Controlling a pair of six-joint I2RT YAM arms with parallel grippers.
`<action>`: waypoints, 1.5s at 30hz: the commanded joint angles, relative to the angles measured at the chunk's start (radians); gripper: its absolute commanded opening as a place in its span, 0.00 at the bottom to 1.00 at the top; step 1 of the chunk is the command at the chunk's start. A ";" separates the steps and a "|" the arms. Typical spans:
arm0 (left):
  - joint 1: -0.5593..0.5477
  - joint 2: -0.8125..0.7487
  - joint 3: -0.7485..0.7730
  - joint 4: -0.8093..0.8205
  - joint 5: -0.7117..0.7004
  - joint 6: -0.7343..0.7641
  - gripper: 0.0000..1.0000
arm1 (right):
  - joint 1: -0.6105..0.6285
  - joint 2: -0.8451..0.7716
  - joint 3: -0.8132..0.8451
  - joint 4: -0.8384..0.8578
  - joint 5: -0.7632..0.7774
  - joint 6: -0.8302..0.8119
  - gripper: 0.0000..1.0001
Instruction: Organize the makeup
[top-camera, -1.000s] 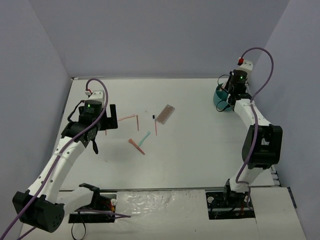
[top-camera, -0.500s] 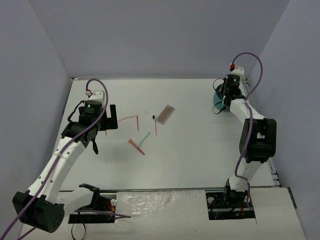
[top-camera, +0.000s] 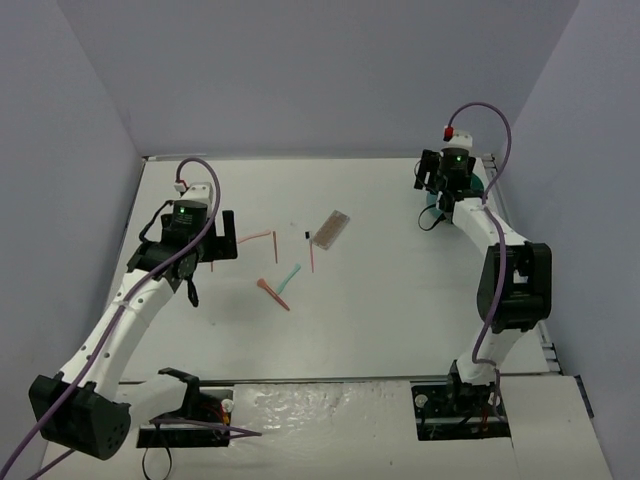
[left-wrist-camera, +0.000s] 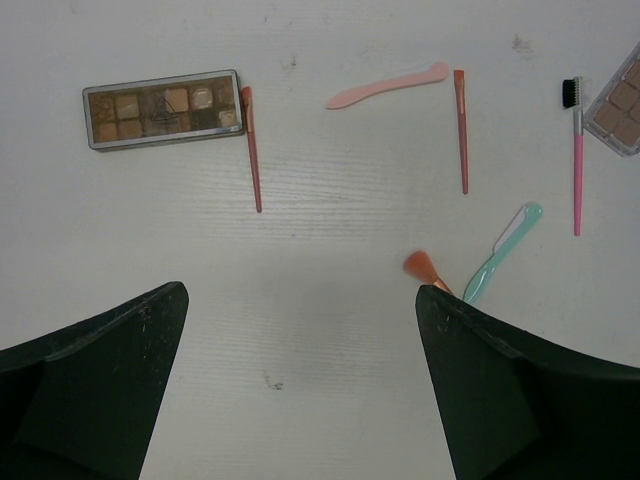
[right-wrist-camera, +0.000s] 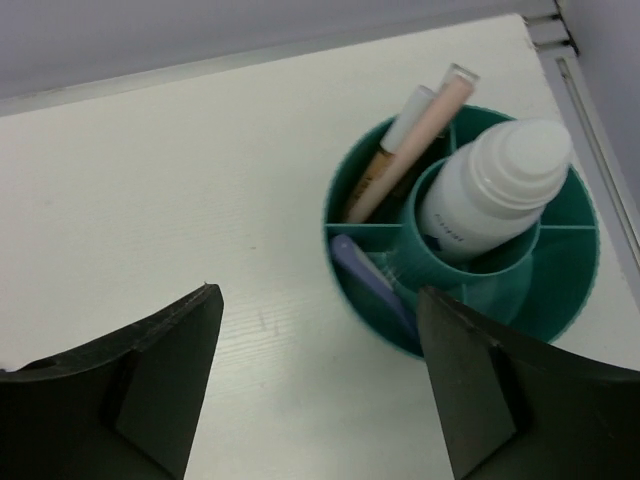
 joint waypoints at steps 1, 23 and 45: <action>0.003 0.092 0.070 0.016 0.048 0.002 0.97 | 0.008 -0.222 -0.037 0.014 -0.161 0.082 0.83; 0.073 0.813 0.629 -0.073 0.464 0.631 0.74 | 0.062 -0.638 -0.430 0.167 -0.507 0.293 0.96; 0.078 1.067 0.760 -0.095 0.469 0.745 0.48 | 0.047 -0.650 -0.466 0.139 -0.538 0.285 0.96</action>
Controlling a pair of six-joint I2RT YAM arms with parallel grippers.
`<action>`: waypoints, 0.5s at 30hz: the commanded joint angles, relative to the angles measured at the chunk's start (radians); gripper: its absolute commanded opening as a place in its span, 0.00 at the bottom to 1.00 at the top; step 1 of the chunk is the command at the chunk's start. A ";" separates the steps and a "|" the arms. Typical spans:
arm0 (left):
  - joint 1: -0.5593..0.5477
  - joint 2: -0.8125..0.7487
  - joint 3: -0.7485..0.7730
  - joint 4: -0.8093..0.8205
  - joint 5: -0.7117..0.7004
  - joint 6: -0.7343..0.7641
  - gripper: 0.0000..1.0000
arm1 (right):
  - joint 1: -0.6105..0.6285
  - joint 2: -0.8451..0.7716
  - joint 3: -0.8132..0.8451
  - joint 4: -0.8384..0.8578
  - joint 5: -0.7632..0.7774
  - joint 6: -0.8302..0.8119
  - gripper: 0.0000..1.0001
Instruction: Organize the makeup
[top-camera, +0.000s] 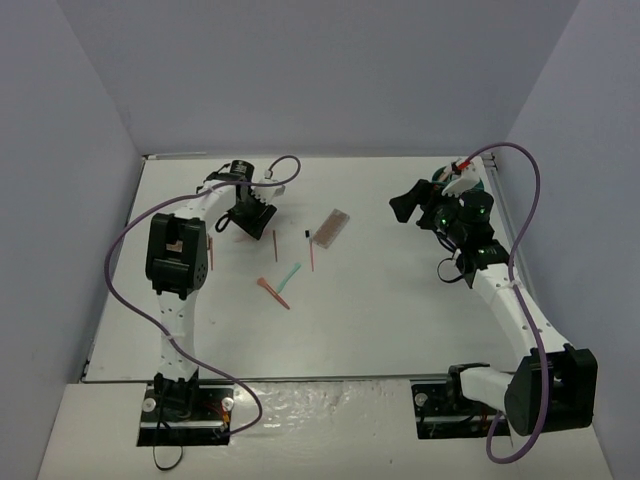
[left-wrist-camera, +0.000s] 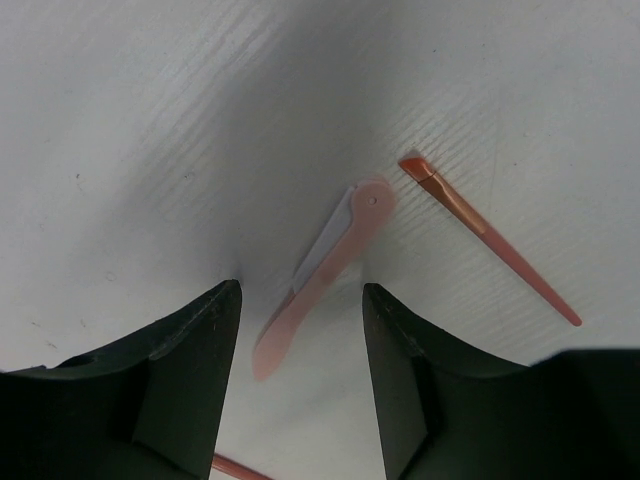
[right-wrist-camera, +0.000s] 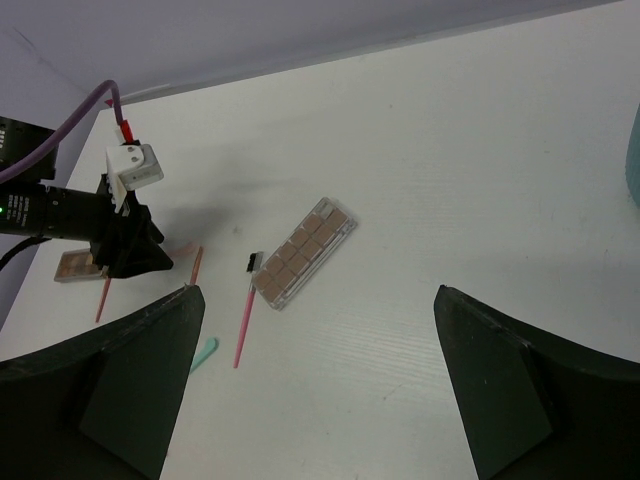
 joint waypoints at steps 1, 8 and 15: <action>0.001 -0.014 0.054 0.008 0.018 0.027 0.47 | -0.007 -0.038 0.006 0.057 -0.028 0.001 0.96; -0.001 0.014 0.068 -0.012 0.030 0.010 0.39 | -0.008 -0.046 0.003 0.049 -0.032 -0.004 0.96; -0.008 -0.025 -0.012 0.000 0.025 -0.019 0.12 | -0.007 -0.070 0.001 0.043 -0.027 -0.008 0.96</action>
